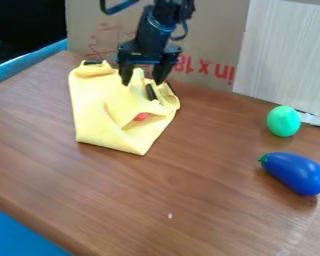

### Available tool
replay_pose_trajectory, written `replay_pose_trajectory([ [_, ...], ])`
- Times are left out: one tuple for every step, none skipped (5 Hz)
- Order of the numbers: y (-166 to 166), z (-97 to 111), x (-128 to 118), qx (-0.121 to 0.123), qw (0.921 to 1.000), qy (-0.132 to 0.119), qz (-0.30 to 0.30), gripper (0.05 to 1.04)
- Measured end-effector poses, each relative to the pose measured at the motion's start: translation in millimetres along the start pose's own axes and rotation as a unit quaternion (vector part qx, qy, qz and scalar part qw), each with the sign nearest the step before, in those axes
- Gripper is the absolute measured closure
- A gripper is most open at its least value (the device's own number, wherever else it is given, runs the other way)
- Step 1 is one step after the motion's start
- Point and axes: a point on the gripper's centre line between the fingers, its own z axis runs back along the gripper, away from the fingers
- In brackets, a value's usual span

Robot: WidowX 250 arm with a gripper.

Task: Unfold the cloth from top right to bottom left

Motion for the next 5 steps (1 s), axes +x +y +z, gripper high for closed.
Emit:
replay_pose_trajectory([
  [-1, -3, 1, -0.003, 0.9999, -0.008, -0.006, 0.083],
  [0, -10, -7, 0.003, 0.9999, -0.004, -0.017, 0.083],
  [1, -17, -16, 0.007, 0.9997, -0.001, -0.024, 0.083],
  [3, -20, -18, 0.008, 0.9996, -0.005, -0.025, 0.136],
  [3, -20, -21, 0.003, 0.9997, -0.003, -0.023, 0.399],
])
